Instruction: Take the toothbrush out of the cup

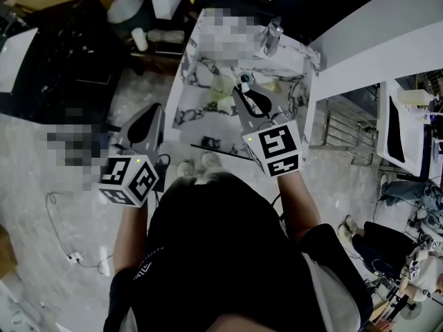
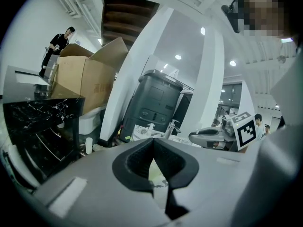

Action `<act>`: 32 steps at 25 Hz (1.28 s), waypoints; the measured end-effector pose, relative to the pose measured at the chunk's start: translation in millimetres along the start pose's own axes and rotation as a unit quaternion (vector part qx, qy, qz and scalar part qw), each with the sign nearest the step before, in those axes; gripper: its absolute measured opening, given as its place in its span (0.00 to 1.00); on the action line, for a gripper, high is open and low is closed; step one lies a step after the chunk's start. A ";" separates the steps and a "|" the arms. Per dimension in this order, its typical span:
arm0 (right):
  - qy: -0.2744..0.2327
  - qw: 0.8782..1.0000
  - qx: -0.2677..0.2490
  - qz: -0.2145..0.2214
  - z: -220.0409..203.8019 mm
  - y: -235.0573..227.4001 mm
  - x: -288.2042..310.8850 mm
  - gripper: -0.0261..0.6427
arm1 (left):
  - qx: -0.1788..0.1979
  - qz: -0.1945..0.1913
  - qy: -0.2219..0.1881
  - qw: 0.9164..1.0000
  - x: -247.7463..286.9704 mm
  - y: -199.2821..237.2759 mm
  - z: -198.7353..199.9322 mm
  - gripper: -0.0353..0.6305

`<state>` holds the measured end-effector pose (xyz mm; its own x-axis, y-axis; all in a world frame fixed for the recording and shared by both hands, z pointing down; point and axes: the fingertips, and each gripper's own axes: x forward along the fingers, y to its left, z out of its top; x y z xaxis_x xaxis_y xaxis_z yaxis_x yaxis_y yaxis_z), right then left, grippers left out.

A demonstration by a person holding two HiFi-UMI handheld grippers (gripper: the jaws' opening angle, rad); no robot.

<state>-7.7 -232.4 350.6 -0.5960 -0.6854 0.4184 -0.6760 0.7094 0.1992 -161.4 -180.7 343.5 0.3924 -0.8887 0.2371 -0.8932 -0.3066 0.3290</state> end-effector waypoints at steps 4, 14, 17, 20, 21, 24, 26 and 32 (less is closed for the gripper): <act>0.006 1.000 0.000 0.000 -2.9 1.5 -5.5 0.08 | -0.005 0.001 0.000 1.000 0.1 2.1 -1.5 0.08; 0.018 1.000 0.001 0.002 -11.0 0.2 -7.5 0.08 | -0.014 0.005 0.008 1.000 3.6 7.0 -7.8 0.08; 0.015 1.000 0.005 0.004 -10.0 -0.9 -6.5 0.08 | -0.013 0.008 0.010 1.000 4.4 9.4 -7.8 0.08; 0.012 1.000 0.009 0.009 -9.2 -1.0 -4.6 0.08 | -0.013 0.008 0.011 1.000 6.5 10.7 -7.3 0.08; 0.012 1.000 0.010 0.011 -9.2 -1.0 -3.6 0.08 | -0.013 0.008 0.011 1.000 7.4 10.9 -7.2 0.08; 0.013 1.000 0.015 0.017 -9.8 -0.8 0.2 0.08 | -0.015 0.009 0.013 1.000 9.4 11.4 -7.8 0.08; 0.012 1.000 0.020 0.020 -10.2 -1.2 3.0 0.08 | -0.015 0.009 0.015 1.000 10.1 11.4 -8.5 0.08; 0.011 0.999 0.023 0.027 -10.9 -1.2 10.9 0.08 | -0.018 0.013 0.018 1.000 9.5 13.1 -10.7 0.08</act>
<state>-8.7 -238.9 364.6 -0.6223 -0.6422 0.4475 -0.6625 0.7366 0.1360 -167.0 -189.6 359.8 0.3773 -0.8829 0.2794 -0.8950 -0.2703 0.3548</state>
